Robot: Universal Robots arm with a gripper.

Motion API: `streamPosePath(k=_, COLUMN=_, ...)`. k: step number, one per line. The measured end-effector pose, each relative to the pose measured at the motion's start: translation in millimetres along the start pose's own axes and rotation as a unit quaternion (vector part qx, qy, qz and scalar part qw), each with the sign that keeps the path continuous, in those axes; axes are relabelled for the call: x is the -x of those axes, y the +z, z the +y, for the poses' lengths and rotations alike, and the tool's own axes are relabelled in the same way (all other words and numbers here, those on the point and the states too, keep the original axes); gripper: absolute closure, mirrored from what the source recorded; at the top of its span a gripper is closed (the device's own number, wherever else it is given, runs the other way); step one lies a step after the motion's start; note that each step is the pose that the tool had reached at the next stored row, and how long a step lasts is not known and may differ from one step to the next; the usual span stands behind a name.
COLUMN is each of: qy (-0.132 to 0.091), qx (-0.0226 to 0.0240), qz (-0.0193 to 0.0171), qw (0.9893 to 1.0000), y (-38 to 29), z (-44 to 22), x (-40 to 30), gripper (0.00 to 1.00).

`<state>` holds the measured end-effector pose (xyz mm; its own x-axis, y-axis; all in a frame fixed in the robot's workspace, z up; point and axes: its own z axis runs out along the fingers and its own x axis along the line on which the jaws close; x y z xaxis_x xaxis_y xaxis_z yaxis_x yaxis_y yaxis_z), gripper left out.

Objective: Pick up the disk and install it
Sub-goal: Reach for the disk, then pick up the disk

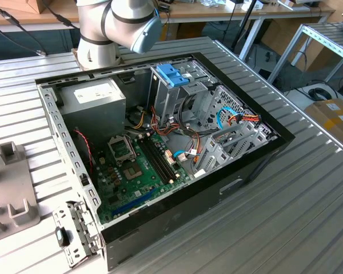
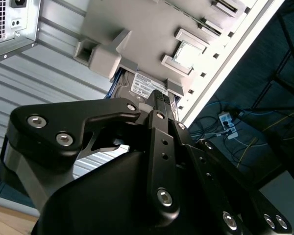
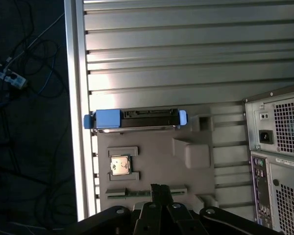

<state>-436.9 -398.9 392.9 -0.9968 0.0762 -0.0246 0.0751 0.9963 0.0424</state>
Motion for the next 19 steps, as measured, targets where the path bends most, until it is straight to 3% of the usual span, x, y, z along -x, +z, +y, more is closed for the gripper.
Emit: streamPosePath(k=19, qy=0.000, qx=0.0000, qz=0.0000, qw=1.0000, y=-0.1, z=-0.2, x=-3.2, gripper=0.89)
